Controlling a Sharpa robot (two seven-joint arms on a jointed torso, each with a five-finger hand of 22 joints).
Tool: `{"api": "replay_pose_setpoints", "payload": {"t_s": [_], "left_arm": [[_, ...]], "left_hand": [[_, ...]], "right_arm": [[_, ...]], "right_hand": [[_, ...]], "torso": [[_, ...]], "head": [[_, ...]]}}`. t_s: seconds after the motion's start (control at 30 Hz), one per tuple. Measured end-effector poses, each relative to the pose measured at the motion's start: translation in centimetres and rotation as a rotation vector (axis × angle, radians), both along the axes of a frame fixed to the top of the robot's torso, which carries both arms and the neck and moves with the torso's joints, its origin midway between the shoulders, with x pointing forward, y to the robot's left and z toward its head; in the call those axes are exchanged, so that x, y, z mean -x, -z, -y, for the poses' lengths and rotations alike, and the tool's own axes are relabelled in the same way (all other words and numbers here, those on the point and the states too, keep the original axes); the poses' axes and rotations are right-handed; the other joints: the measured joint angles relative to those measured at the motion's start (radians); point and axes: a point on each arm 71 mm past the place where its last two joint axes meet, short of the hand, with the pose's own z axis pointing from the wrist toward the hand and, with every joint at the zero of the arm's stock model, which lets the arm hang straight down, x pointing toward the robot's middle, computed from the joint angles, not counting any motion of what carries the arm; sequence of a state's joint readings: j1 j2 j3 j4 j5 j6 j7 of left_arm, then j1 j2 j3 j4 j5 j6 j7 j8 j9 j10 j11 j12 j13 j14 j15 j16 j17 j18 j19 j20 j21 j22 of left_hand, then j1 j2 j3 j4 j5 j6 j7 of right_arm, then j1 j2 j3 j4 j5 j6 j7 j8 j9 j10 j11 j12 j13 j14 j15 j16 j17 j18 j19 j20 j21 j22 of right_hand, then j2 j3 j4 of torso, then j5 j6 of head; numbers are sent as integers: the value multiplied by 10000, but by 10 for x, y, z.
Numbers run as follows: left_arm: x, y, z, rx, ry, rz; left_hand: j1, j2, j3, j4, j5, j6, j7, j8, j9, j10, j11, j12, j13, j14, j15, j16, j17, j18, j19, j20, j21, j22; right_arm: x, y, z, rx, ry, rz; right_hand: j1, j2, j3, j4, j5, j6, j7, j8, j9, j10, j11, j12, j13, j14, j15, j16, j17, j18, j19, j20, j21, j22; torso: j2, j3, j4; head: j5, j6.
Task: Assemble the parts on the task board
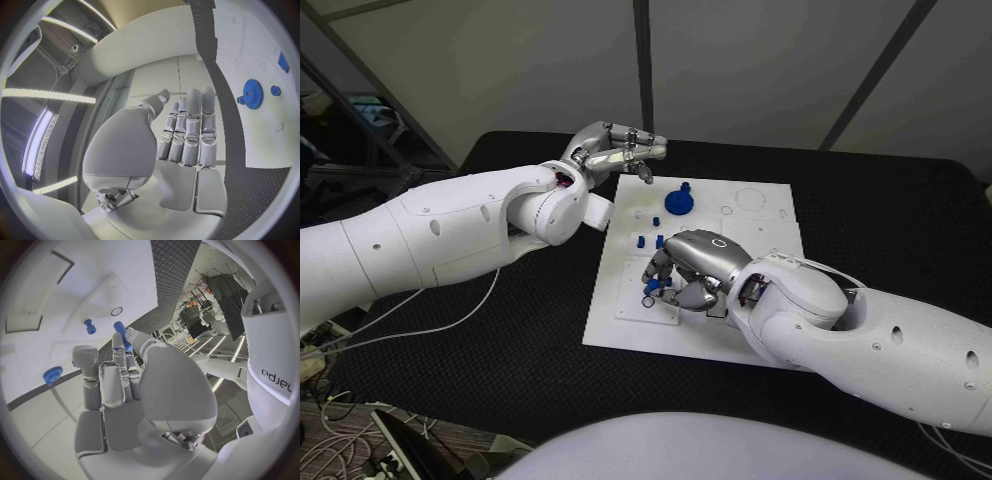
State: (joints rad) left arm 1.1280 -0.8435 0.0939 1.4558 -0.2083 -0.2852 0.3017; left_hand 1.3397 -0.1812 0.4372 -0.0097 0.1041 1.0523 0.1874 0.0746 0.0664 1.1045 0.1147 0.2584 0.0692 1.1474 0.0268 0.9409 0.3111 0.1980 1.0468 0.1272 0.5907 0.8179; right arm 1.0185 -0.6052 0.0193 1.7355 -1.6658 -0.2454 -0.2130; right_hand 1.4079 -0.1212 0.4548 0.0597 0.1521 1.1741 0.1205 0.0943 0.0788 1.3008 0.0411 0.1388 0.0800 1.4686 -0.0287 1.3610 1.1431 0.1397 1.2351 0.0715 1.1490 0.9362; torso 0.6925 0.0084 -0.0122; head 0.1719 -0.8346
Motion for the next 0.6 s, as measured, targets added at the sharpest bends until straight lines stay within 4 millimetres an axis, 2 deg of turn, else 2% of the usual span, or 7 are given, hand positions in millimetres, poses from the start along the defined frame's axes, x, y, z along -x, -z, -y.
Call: {"api": "replay_pose_setpoints", "payload": {"t_s": [0.23,0.6], "left_arm": [[0,0,0,1,7,-3],[0,0,0,4,20,-7]], "left_hand": [[0,0,0,0,0,0,0,0,0,0,0,0,0,0,0,0,0,0,0,0,0,0],[0,0,0,0,0,0,0,0,0,0,0,0,0,0,0,0,1,0,0,0,0,1]], "right_arm": [[1,3,-1,149,-129,-89],[-1,7,-2,352,-232,-193]], "right_hand": [[0,0,-32,-22,0,1,-1,11,0,0,0,0,0,0,0,0,0,1,0,0,0,-8],[-29,-29,-32,-22,50,3,-2,14,0,-1,0,-50,0,0,0,0,1,1,0,0,0,-16]], "torso": [[-3,0,0],[-6,-10,5]], "head": [[51,-70],[99,-110]]}}
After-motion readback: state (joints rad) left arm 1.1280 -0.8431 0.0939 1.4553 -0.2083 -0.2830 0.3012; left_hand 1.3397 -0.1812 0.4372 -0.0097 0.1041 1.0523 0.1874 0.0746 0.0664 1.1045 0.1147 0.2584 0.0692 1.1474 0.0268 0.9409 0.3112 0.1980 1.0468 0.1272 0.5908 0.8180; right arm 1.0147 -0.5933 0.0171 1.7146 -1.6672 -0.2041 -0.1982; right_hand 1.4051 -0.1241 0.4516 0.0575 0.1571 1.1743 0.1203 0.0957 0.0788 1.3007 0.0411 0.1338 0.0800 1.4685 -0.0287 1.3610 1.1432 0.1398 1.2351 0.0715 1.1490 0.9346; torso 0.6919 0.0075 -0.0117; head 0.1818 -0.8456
